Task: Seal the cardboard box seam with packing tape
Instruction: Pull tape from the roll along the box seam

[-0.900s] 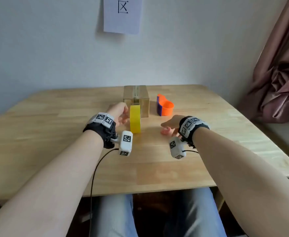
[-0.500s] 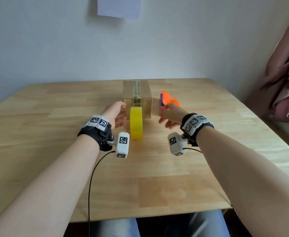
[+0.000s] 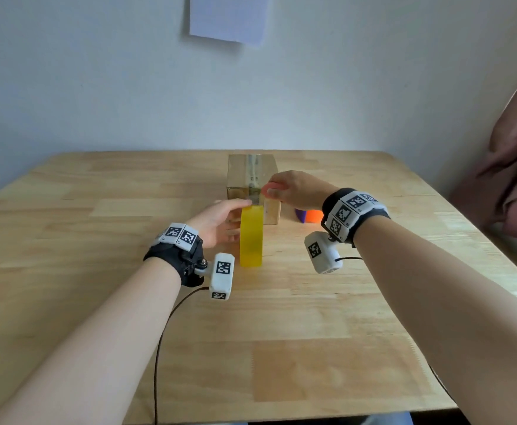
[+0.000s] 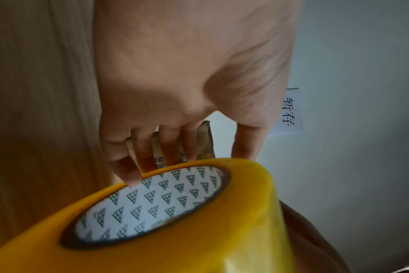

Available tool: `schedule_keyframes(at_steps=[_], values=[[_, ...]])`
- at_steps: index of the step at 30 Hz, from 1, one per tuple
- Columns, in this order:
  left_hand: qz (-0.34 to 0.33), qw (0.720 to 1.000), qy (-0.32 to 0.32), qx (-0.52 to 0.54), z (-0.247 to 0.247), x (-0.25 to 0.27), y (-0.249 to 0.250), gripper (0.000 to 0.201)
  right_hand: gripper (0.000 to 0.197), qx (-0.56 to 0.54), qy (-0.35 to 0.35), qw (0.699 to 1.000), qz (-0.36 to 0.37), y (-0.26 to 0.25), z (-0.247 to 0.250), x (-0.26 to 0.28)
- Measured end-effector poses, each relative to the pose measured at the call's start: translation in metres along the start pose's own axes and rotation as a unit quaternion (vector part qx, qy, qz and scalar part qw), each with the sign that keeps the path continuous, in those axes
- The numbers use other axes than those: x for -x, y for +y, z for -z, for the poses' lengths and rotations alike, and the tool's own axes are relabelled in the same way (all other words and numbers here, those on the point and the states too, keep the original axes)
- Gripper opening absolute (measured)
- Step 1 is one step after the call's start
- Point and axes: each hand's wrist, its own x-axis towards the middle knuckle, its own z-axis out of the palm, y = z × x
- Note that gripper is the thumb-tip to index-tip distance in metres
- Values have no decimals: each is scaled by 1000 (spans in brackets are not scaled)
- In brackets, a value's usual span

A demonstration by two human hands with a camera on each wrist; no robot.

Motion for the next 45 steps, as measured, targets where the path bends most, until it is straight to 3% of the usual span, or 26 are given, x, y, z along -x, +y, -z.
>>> schedule_keyframes(at_steps=[6, 10, 19, 23, 28, 32, 38, 45], values=[[-35, 998, -40, -15, 5, 3, -6, 47, 26, 29, -9, 999, 25, -13, 4, -10], [-55, 997, -47, 0, 6, 4, -9, 74, 29, 79, -28, 996, 38, -26, 6, -14], [-66, 996, -56, -28, 10, 7, -10, 85, 18, 142, -32, 988, 58, -45, 9, -20], [-62, 995, -69, -33, 10, 8, -7, 73, 21, 169, -28, 983, 67, -51, 11, -21], [-55, 995, -68, -38, 10, 8, -6, 95, 21, 191, -23, 979, 68, -55, 17, -20], [-49, 995, -79, -40, 7, 15, -2, 64, 25, 188, -20, 979, 77, -55, 21, -16], [-50, 996, -55, -44, 8, 8, -5, 109, 18, 185, -29, 979, 85, -58, 19, -11], [-38, 997, -51, -32, 10, 5, -5, 104, 25, 199, -26, 977, 75, -62, 12, -13]])
